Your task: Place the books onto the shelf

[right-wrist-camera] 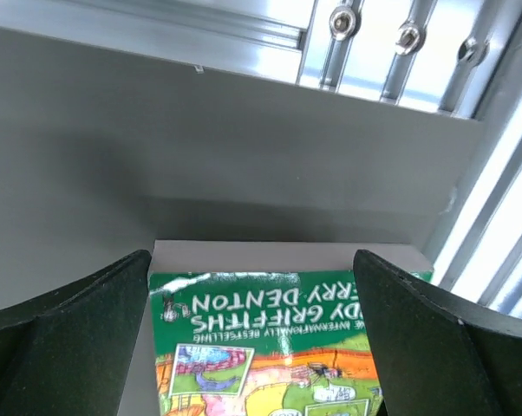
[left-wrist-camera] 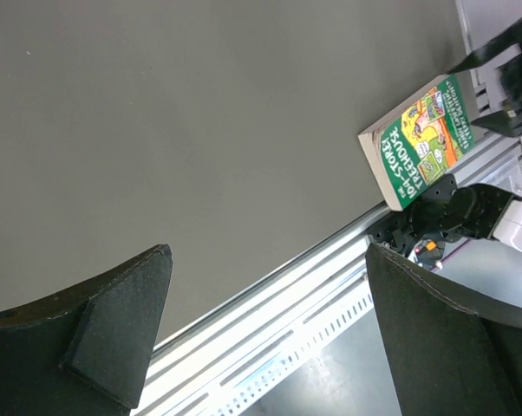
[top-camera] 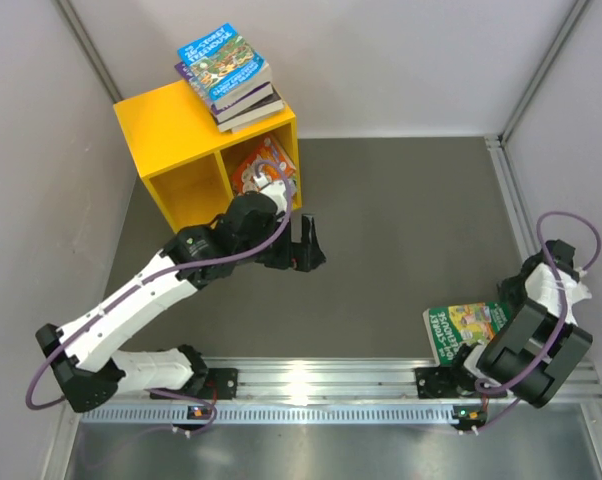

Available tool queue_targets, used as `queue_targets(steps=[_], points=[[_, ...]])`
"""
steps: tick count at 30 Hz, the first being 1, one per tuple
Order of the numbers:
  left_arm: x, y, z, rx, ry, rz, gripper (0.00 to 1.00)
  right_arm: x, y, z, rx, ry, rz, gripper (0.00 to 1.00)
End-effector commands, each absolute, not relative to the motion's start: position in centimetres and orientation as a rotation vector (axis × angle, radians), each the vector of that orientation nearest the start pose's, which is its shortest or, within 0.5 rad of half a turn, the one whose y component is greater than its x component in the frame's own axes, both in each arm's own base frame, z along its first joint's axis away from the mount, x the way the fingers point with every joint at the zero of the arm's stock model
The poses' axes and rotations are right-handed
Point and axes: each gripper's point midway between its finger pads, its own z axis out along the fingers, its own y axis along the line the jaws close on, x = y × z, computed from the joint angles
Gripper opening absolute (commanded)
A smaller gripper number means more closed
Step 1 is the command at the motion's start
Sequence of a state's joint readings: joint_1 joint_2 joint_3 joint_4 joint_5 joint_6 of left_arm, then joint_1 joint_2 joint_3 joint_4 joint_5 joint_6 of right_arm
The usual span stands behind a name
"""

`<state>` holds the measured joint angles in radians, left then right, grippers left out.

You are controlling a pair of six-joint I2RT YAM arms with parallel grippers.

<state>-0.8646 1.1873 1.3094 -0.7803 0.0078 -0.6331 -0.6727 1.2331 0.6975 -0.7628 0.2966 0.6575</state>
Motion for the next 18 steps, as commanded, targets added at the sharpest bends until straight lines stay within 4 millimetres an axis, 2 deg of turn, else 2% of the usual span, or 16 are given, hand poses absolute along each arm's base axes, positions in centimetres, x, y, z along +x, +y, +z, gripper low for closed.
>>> queue_targets(steps=[1,4,6,7,8,10,11,13,14,15,16,17,18], points=[[18.5,-25.6,28.5,0.282,2.303,-0.817,0.98,16.2,-15.9,2.8,1.78,2.129,-0.371,0.97],[18.4,-24.0,28.4,0.24,2.299,-0.757,0.98,16.2,-15.4,2.1,1.808,2.114,-0.337,0.96],[18.0,-23.2,28.2,0.223,2.303,-0.743,0.99,16.9,-14.4,1.8,1.832,2.092,-0.243,0.93],[17.9,-23.0,28.1,0.215,2.304,-0.74,0.99,16.6,-13.4,1.1,1.856,2.099,-0.207,0.91],[17.9,-22.8,27.7,0.205,2.309,-0.731,0.99,17.6,-12.0,1.1,1.869,2.08,-0.11,0.91],[17.8,-22.6,27.6,0.188,2.309,-0.739,0.99,18.2,-9.6,0.5,1.869,2.096,-0.031,0.88],[17.7,-22.6,27.4,0.186,2.312,-0.741,0.99,19.6,-7.4,0.9,1.819,2.118,0.022,0.88],[17.8,-22.8,27.2,0.182,2.317,-0.742,0.99,21.7,-5.0,1.9,1.796,2.089,0.067,0.88],[17.8,-22.8,27.0,0.187,2.321,-0.736,0.99,22.9,-1.7,2.4,1.682,2.168,0.121,0.88],[17.9,-22.9,27.0,0.184,2.318,-0.736,0.99,24.6,0.0,3.6,1.638,2.167,0.173,0.88],[18.1,-23.1,27.0,0.189,2.317,-0.735,0.99,25.6,4.2,4.3,1.553,2.223,0.263,0.88],[18.2,-23.2,26.8,0.196,2.323,-0.727,0.99,26.2,6.2,4.3,1.522,2.264,0.283,0.88],[18.4,-23.4,26.9,0.2,2.321,-0.728,0.99,28.2,8.6,6.2,1.463,2.264,0.355,0.88]])
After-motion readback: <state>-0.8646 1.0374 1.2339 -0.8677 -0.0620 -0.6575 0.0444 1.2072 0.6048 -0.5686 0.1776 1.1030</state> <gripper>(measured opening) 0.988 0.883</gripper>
